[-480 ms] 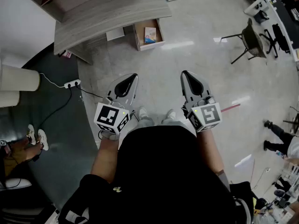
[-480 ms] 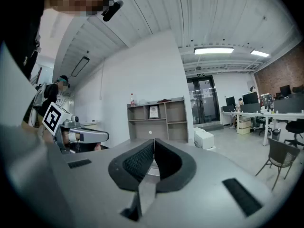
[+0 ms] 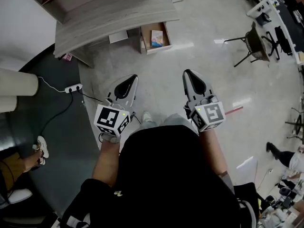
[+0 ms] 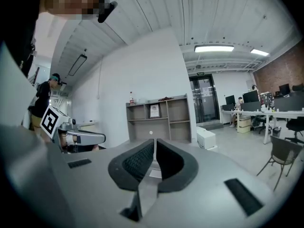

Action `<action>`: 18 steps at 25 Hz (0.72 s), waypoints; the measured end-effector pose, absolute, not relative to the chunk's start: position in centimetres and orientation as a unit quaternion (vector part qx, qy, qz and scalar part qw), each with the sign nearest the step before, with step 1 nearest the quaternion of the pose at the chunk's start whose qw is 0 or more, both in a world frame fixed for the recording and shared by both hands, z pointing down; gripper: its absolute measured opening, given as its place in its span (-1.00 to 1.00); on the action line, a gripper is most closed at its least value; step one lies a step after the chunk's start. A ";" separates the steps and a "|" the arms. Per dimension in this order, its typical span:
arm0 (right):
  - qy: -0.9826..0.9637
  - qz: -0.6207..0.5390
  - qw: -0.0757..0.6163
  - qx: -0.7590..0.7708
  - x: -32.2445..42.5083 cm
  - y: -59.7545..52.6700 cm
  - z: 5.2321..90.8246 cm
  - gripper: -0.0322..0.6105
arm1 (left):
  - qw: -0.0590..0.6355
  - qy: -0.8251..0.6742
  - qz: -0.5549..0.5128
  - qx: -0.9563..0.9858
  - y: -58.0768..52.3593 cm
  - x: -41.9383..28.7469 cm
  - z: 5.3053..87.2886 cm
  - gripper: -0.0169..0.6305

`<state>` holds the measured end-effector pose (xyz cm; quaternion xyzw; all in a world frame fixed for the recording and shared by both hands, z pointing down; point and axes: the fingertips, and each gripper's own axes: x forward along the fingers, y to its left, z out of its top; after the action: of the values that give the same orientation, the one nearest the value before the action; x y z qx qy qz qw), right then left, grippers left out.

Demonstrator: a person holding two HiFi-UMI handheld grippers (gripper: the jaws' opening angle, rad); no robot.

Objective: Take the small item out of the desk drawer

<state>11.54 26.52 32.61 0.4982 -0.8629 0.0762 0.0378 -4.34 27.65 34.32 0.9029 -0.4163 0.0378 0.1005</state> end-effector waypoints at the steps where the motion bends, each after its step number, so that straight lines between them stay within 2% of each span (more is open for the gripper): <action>1: -0.861 0.074 0.041 0.501 11.1 26.1 32.9 -0.90 | 0.104 -0.417 0.038 0.902 27.2 -5.1 34.6 -0.92; 8: -0.854 0.096 0.062 0.507 10.2 21.8 36.1 -0.89 | 0.121 -0.434 0.047 0.891 23.5 -7.8 36.7 -0.92; 11: -0.855 0.112 0.061 0.503 9.9 17.9 37.2 -0.77 | 0.126 -0.440 0.053 0.888 20.4 -7.9 37.5 -0.92; 18: -0.859 0.166 0.066 0.480 9.7 7.2 40.0 -0.69 | 0.142 -0.454 0.077 0.876 10.8 -6.8 38.5 -0.92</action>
<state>9.72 7.23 39.97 0.4799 -0.8589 0.1659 0.0659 -6.79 10.85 38.51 0.8763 -0.4541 0.0765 0.1415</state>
